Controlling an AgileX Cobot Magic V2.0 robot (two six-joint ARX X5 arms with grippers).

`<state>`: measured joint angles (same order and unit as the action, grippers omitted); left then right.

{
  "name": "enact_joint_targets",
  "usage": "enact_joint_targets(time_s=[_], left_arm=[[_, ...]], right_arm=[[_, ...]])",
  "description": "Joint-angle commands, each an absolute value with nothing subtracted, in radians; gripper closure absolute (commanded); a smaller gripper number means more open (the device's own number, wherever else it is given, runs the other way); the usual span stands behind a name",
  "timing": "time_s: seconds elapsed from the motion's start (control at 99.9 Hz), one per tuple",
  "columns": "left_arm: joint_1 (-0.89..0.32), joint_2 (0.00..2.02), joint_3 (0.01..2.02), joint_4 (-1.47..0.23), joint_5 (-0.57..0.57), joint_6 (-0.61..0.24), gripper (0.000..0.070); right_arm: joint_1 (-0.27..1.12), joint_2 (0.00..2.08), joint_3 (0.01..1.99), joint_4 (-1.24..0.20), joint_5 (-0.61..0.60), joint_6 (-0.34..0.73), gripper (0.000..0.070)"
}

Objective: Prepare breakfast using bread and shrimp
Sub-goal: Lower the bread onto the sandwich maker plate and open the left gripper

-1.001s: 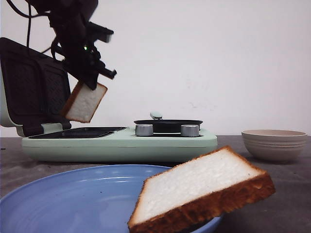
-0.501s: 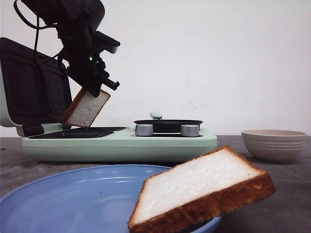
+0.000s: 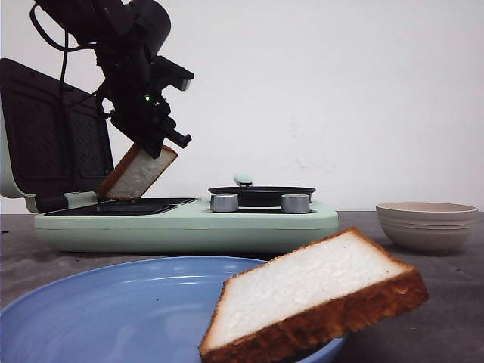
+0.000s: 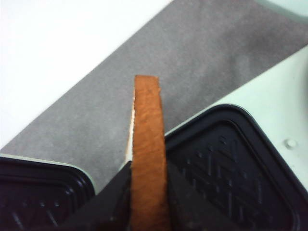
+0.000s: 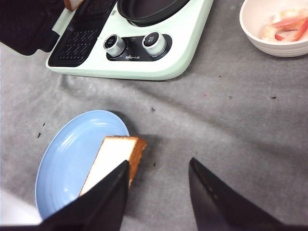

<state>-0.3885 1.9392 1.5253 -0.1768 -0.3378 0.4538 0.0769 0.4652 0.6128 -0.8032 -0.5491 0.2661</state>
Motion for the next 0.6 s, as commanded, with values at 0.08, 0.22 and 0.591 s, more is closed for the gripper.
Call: enact_joint_targets(time_s=[0.08, 0.22, 0.591], left_arm=[[-0.393, 1.975, 1.551, -0.187, -0.34, 0.451, 0.0697], [-0.393, 1.979, 1.551, -0.21, -0.328, 0.451, 0.0697], [-0.392, 1.979, 1.551, -0.221, -0.287, 0.403, 0.0295]], right_arm=[[0.078, 0.468, 0.623, -0.794, -0.549, 0.254, 0.0459], [0.078, 0.468, 0.623, -0.794, -0.549, 0.254, 0.0459], [0.078, 0.468, 0.623, -0.794, -0.55, 0.254, 0.0459]])
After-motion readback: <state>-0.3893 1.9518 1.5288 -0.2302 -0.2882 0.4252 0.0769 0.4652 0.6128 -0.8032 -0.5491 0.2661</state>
